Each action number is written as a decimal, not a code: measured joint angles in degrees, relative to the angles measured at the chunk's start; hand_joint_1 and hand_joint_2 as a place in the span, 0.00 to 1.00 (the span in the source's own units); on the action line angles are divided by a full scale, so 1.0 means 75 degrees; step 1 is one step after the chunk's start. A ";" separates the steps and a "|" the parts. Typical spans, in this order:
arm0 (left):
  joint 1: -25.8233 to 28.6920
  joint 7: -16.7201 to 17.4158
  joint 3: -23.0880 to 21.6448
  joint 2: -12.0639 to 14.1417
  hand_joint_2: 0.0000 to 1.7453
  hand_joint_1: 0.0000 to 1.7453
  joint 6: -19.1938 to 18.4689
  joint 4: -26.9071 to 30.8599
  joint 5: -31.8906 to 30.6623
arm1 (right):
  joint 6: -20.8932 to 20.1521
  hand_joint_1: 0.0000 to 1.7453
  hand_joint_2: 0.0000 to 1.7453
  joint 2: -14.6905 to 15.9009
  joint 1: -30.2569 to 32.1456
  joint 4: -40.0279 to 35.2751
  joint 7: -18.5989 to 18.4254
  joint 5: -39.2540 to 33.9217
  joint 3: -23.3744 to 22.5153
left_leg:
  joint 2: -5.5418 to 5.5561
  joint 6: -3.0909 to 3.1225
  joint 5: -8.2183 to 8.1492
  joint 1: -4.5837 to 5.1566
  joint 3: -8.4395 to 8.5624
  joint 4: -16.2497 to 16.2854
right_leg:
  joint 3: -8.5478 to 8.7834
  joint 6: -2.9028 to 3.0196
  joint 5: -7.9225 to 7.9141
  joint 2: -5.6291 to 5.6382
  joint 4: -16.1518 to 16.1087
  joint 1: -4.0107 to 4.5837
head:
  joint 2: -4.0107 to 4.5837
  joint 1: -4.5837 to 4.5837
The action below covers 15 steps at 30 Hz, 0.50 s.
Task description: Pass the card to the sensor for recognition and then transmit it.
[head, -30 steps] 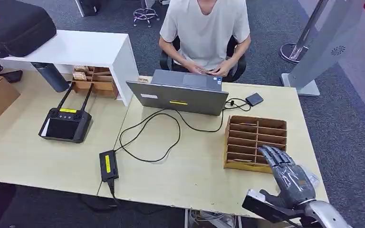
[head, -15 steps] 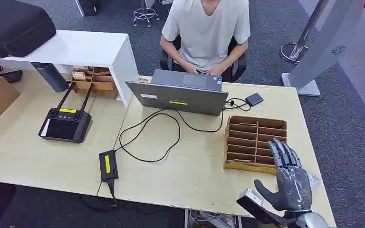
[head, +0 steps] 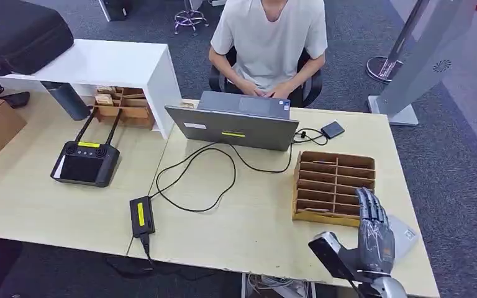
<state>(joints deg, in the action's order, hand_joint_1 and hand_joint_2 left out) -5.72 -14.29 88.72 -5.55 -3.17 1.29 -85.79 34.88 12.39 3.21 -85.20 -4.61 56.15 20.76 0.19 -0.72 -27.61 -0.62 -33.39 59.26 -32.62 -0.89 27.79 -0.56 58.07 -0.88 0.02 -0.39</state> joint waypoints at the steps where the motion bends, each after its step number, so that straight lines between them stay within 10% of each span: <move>1: -0.0016 0.0046 -0.0003 0.0000 1.00 0.00 0.0009 0.0000 -0.0006 | -0.0023 0.00 1.00 -0.0092 -0.0095 0.0176 0.0014 -0.0055 -0.0014 | -0.0003 0.0000 0.0000 0.0000 0.0001 0.0000 | -0.0001 0.0000 0.0000 0.0006 0.0000 0.0000 | 0.0000 0.0000; 15: -0.0152 0.0192 -0.0201 0.0000 1.00 0.00 0.0015 0.0000 -0.0015 | -0.0309 0.00 1.00 -0.0600 -0.0881 0.1314 0.0198 -0.0207 -0.0020 | -0.0007 -0.0001 0.0001 0.0000 0.0000 0.0000 | -0.0001 0.0000 0.0000 0.0005 0.0002 0.0000 | 0.0000 0.0000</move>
<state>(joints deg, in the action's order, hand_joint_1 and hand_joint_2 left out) -6.86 -12.85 87.21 -5.55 -3.06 1.29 -85.90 32.57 7.89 -3.40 -75.34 -3.12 54.60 20.61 0.13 -0.73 -27.61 -0.61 -33.39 59.26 -32.63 -0.89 27.79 -0.52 58.09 -0.88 0.02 -0.39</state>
